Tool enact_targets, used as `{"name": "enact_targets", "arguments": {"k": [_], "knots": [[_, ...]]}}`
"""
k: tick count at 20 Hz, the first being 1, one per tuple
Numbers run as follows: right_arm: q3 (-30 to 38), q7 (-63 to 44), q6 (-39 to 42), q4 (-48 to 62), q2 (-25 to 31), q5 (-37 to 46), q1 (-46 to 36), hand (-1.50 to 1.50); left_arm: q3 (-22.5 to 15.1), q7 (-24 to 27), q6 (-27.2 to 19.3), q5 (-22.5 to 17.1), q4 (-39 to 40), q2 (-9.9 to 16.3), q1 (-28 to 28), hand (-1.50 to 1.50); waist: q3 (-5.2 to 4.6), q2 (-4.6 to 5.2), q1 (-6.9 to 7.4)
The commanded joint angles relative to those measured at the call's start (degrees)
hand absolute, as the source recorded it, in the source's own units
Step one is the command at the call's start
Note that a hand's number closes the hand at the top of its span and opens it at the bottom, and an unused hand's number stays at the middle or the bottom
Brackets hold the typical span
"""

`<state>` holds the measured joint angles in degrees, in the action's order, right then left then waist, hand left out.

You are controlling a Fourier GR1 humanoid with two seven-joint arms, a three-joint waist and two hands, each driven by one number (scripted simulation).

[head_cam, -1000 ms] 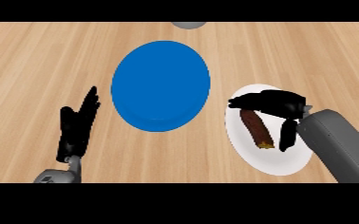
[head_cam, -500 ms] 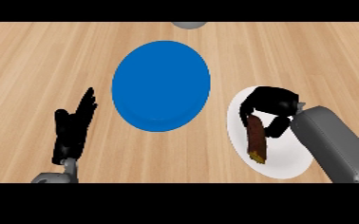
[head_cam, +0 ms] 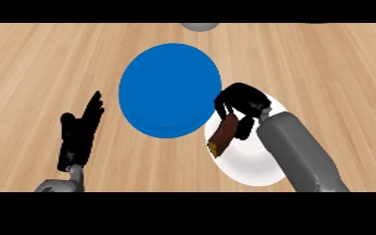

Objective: Pick the sweet potato from the plate and place it in the plate

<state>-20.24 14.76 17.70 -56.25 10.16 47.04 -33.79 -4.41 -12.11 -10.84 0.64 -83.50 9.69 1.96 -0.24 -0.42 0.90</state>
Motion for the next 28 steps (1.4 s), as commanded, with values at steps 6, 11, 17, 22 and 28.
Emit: {"name": "enact_targets", "arguments": {"k": [6, 11, 17, 22, 28], "knots": [[2.0, -36.9, -18.6, -2.5, -10.0, 4.8, -9.1, 1.50, -1.1, -1.0, 1.2, 0.5, 0.8, 0.3, 1.1, 0.00, -0.06, -0.58, 3.45], [-0.8, -54.7, -28.6, -5.6, -10.1, 7.6, -18.3, 1.50, -2.8, -0.4, 1.6, 0.8, 1.7, -1.2, 1.8, 0.00, -0.10, -0.33, 5.59], [-6.9, -78.6, -34.5, -3.2, -10.2, 15.6, -29.0, 1.50, -2.9, -1.4, 2.6, 1.0, 1.3, -0.3, 3.7, 0.00, -0.09, 0.16, 6.18], [-12.1, -92.7, -35.6, 0.9, -10.1, 14.5, -33.8, 1.50, -2.7, -1.2, 2.3, 0.7, 1.9, -1.0, 4.1, 0.00, -0.02, 0.87, 6.36], [-14.4, -96.1, -38.8, 4.4, -10.1, 12.2, -33.8, 1.50, -2.9, -1.2, 1.8, 1.2, 2.2, -1.7, 5.1, 0.00, 0.08, 1.15, 5.29]]}}
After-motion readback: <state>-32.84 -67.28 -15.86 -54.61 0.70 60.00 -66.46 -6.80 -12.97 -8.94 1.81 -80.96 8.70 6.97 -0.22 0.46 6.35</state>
